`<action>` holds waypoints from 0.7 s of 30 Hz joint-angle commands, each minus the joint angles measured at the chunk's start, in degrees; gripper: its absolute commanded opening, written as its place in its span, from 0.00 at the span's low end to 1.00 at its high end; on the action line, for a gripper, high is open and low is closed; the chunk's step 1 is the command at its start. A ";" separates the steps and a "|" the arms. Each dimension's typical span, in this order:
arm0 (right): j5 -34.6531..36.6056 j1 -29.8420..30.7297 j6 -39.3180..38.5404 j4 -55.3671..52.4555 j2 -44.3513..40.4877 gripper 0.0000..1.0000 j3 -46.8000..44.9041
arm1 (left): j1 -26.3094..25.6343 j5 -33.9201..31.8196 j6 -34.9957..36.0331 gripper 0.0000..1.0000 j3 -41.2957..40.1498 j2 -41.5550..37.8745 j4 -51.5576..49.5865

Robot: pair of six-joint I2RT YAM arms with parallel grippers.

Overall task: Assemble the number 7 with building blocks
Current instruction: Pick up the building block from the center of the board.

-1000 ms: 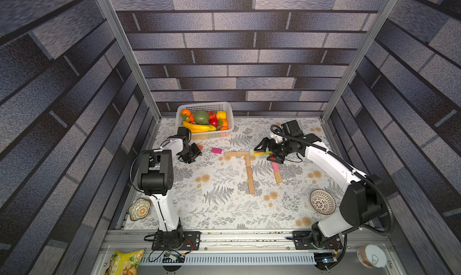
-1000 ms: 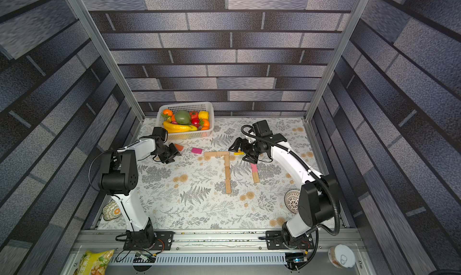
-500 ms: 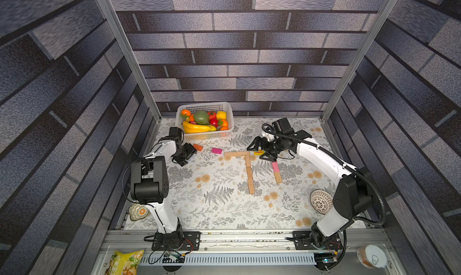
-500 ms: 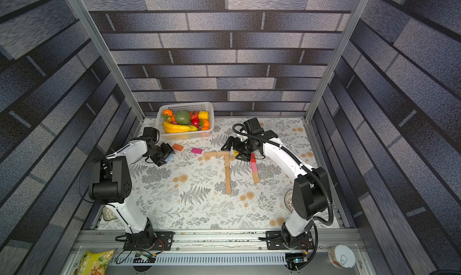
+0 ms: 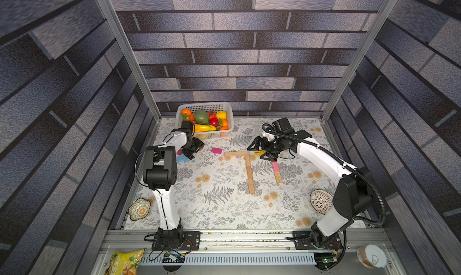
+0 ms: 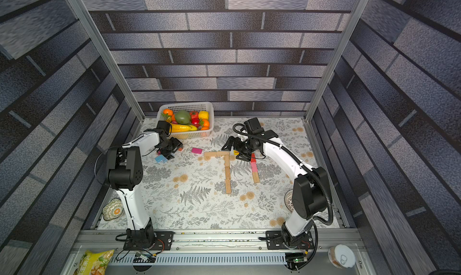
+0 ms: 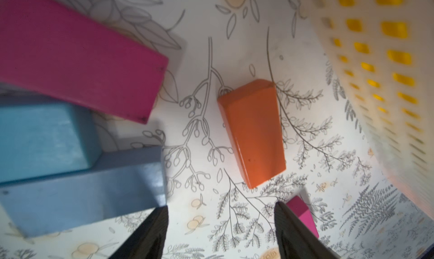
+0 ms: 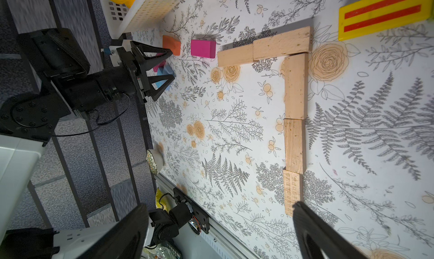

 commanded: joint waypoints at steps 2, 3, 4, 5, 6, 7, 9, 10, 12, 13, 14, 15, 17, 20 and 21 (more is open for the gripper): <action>0.05 -1.28 -1.67 -1.20 -0.61 0.97 -0.48 | -0.93 -4.82 -2.68 0.73 4.39 2.00 -4.98; -0.06 -1.45 -1.87 -1.20 -0.56 0.97 -0.64 | -1.10 -4.99 -2.65 0.73 5.52 2.79 -5.50; -0.18 -1.60 -2.17 -1.28 -0.38 0.97 -0.64 | -1.27 -5.24 -2.68 0.73 6.98 3.95 -6.29; -0.38 -1.77 -2.48 -1.29 -0.39 0.97 -0.61 | -1.36 -5.16 -2.64 0.73 8.26 5.05 -6.58; -0.53 -1.93 -2.72 -1.35 -0.24 0.97 -0.73 | -1.47 -5.37 -2.68 0.73 9.28 5.84 -7.16; -0.71 -2.12 -3.02 -1.52 -0.14 0.97 -0.79 | -1.56 -5.84 -2.74 0.73 10.46 6.63 -7.83; -1.05 -2.35 -3.33 -1.61 -0.01 0.97 -1.15 | -1.56 -6.11 -2.76 0.73 11.69 7.68 -8.15; -1.29 -2.50 -3.38 -1.51 -0.04 0.97 -1.48 | -1.47 -6.50 -2.87 0.73 12.32 8.13 -8.78; -1.72 -2.79 -3.52 -1.08 0.04 0.97 -2.12 | -1.47 -7.37 -2.98 0.73 13.57 8.79 -9.84; -1.99 -2.89 -3.52 -0.87 0.12 0.97 -2.35 | -1.54 -8.25 -3.19 0.74 14.49 9.36 -11.12; -2.15 -3.01 -3.59 -0.75 0.22 0.97 -2.41 | -1.77 -9.05 -3.17 0.74 15.43 9.80 -11.85; -2.38 -3.15 -3.70 -0.76 0.39 0.97 -2.48 | -1.97 -9.41 -3.19 0.74 16.10 10.30 -12.27; -2.67 -3.47 -3.95 -0.75 0.77 0.97 -2.41 | -2.46 -10.15 -3.59 0.74 18.28 12.11 -14.25; -3.11 -4.14 -4.40 -0.97 1.10 0.97 -2.14 | -3.18 -10.82 -4.17 0.73 21.26 14.75 -16.45; -3.13 -4.33 -4.71 -1.19 1.18 0.97 -2.05 | -3.29 -11.23 -4.33 0.73 21.98 15.24 -17.25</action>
